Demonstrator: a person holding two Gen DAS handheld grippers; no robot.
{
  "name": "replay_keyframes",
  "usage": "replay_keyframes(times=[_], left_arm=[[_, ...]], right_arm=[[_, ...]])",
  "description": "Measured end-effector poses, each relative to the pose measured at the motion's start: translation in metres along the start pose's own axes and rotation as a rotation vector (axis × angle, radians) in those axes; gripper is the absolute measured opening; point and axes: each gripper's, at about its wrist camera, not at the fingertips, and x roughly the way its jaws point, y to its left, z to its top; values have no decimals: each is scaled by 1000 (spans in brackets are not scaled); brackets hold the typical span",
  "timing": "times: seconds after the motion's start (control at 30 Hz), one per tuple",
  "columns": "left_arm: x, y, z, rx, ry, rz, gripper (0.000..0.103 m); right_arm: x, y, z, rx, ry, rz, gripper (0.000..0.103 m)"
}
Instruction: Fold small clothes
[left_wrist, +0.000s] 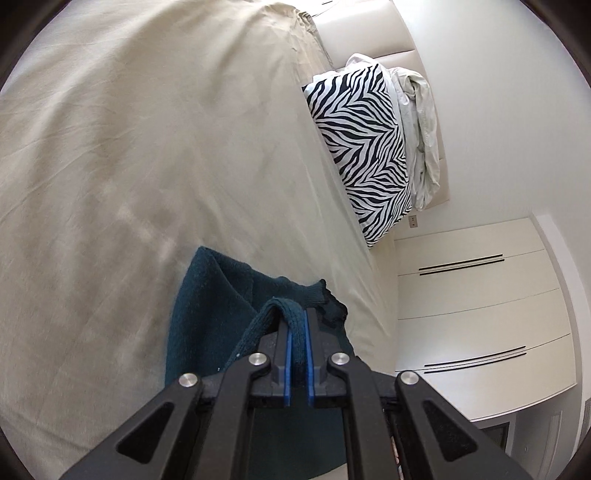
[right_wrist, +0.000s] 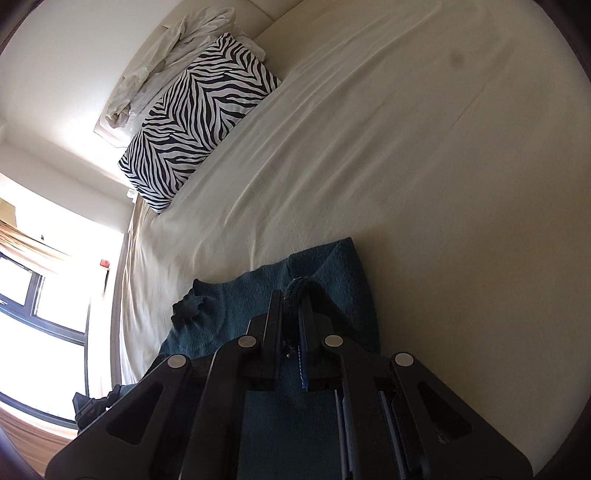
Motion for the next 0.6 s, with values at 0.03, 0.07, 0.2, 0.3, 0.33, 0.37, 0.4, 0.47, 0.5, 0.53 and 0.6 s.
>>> replay_keyframes(times=[0.03,0.07,0.2,0.3,0.33,0.37,0.4,0.47,0.5,0.53,0.6], left_arm=[[5,0,3,5,2,6,7],[9,0,6,5,2,12,7],[14,9,9,-3,1,26,7],[16,18,12,-21,1,38,7],[17,21,12,-23,3,44,7],[17,23,12,-26,4,49,8],[16,26,12,-30,-3,56,10],[12,30,13,-32,-26,70,38],[9,33,14,-44,-41,71,58],[5,35,14,-53,-60,74,66],[-2,35,13,-45,-69,71,67]], right_arm=[[7,0,3,2,6,-13,6],[11,-1,5,7,11,-17,6],[30,-7,10,18,29,-37,6],[40,-10,11,32,30,-30,7],[43,-12,12,36,29,-25,8],[44,-13,12,39,26,-21,8],[47,-13,13,44,26,-14,9],[49,-18,13,55,34,-10,9],[50,-19,13,60,36,-6,11],[51,-21,12,63,31,4,13],[47,-22,10,57,12,16,19]])
